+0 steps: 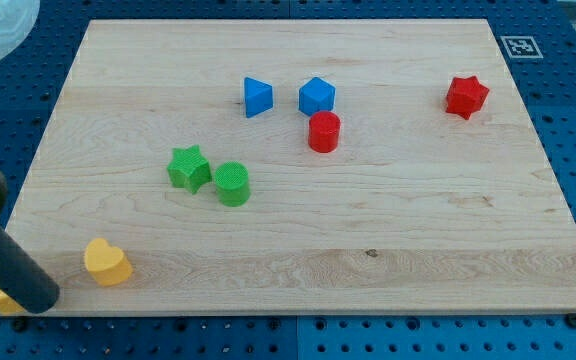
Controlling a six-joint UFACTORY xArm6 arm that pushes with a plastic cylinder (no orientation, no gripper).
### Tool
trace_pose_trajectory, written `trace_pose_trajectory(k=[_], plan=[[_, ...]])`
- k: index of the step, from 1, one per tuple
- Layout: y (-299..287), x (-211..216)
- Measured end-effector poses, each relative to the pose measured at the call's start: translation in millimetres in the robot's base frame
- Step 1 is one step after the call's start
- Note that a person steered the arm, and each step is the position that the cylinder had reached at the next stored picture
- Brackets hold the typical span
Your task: Move the arm towards the bottom of the green circle
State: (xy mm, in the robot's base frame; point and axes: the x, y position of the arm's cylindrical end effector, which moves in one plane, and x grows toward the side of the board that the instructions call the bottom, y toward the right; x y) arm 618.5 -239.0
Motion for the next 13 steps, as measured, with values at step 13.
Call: trace_pose_trajectory(k=[13], plan=[[39, -1]])
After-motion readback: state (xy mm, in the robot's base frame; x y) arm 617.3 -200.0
